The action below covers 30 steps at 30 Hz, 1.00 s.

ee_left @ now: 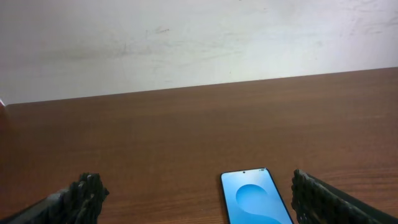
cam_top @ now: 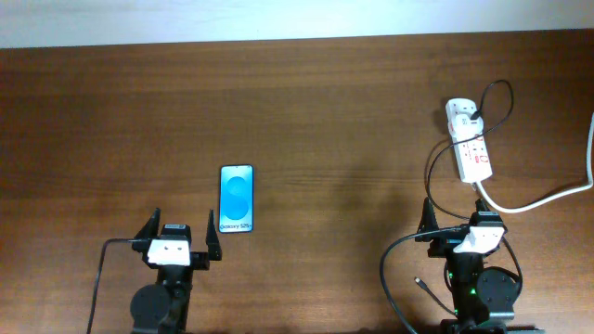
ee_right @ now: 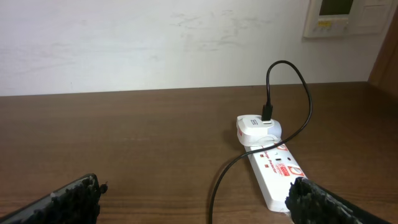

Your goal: Plug charger to phone and switch on socket

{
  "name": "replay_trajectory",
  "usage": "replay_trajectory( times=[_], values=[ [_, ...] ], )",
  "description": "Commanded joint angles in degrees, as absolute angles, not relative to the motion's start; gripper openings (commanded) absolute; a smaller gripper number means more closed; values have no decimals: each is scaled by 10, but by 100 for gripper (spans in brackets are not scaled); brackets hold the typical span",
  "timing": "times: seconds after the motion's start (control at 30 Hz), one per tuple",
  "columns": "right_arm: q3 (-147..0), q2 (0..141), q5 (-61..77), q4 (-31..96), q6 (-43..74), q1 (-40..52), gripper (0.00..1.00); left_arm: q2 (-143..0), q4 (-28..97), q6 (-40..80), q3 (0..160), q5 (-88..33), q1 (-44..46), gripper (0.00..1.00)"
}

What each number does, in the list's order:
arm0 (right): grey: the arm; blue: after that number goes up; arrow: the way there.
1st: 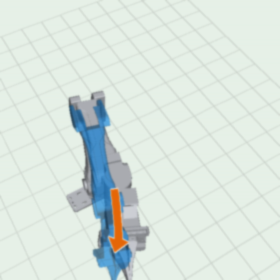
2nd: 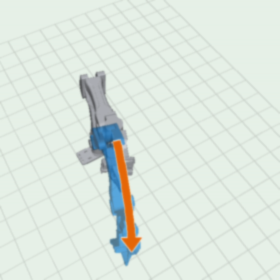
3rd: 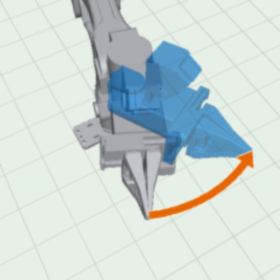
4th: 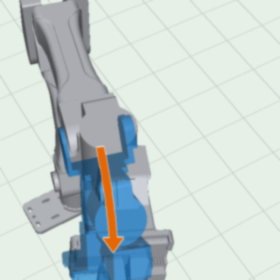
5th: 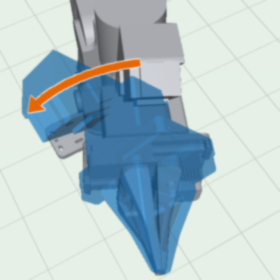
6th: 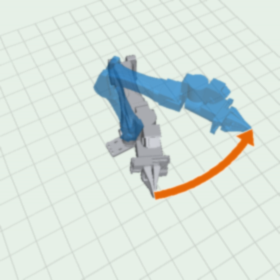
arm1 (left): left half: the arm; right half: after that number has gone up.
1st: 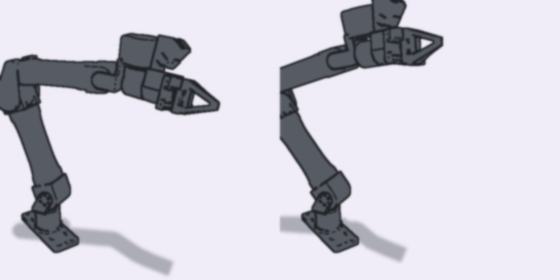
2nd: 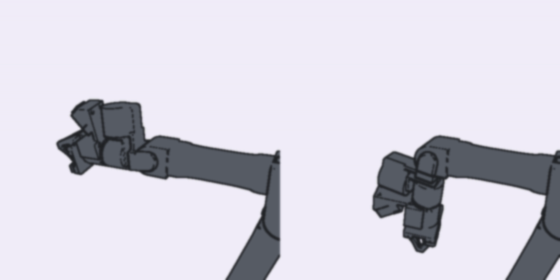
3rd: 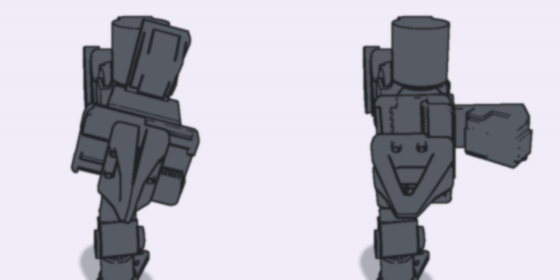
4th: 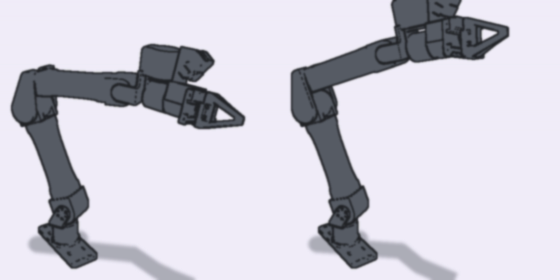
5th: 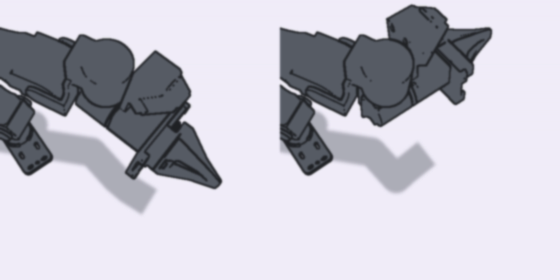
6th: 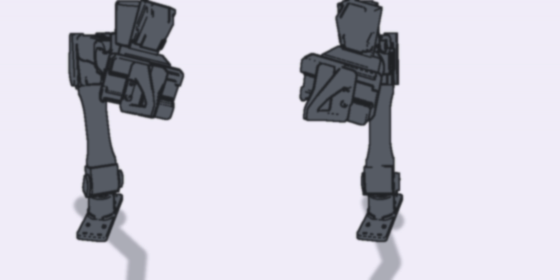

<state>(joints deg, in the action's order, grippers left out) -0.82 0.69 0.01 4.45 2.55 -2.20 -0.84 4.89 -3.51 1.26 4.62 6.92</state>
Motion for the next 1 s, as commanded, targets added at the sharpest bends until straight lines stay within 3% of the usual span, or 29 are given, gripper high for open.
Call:
replay_trajectory(
  times=[0.0,0.97],
  values=[
    [-3,3,-3,46,23,-16,98,-3,47,-44,6,43,66,99],
    [-3,3,-3,46,23,-16,98,-3,45,-44,6,52,66,99]
  ],
)
